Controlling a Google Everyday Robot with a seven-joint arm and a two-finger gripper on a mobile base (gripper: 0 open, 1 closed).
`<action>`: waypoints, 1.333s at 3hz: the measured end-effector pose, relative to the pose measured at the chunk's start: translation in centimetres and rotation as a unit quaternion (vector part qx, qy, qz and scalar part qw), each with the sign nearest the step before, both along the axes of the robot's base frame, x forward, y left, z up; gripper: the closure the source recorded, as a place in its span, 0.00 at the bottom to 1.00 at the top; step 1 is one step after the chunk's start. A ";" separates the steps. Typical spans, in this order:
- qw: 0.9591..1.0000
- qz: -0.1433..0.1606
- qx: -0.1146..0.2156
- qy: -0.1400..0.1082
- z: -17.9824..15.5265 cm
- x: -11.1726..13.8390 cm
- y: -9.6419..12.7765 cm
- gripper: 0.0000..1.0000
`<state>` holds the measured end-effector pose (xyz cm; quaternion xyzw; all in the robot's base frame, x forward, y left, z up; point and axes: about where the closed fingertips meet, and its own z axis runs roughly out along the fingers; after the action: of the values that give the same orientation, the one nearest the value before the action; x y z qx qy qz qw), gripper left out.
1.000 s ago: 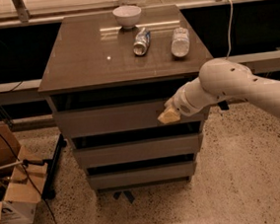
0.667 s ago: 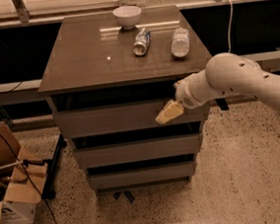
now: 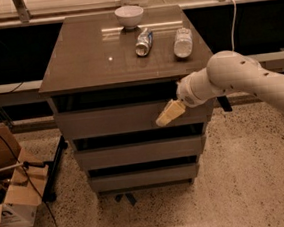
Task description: Open top drawer
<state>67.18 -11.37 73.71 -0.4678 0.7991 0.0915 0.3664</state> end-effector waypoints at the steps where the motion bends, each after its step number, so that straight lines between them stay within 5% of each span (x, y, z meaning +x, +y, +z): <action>1: 0.999 0.013 0.006 0.034 -2.5 0.0 1.4 0.00; 2: 0.999 0.014 0.006 0.036 -2.7 0.0 1.4 0.00; 3: 0.999 -0.027 -0.005 0.039 -4.6 0.4 0.3 0.02; 4: 0.997 -0.061 -0.001 0.051 -6.5 0.6 -1.3 0.25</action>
Offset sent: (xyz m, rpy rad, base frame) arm 0.0002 0.0125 -0.0227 0.0118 0.0619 0.0236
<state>67.77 -12.64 67.23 -0.4133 0.8439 0.0925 0.3294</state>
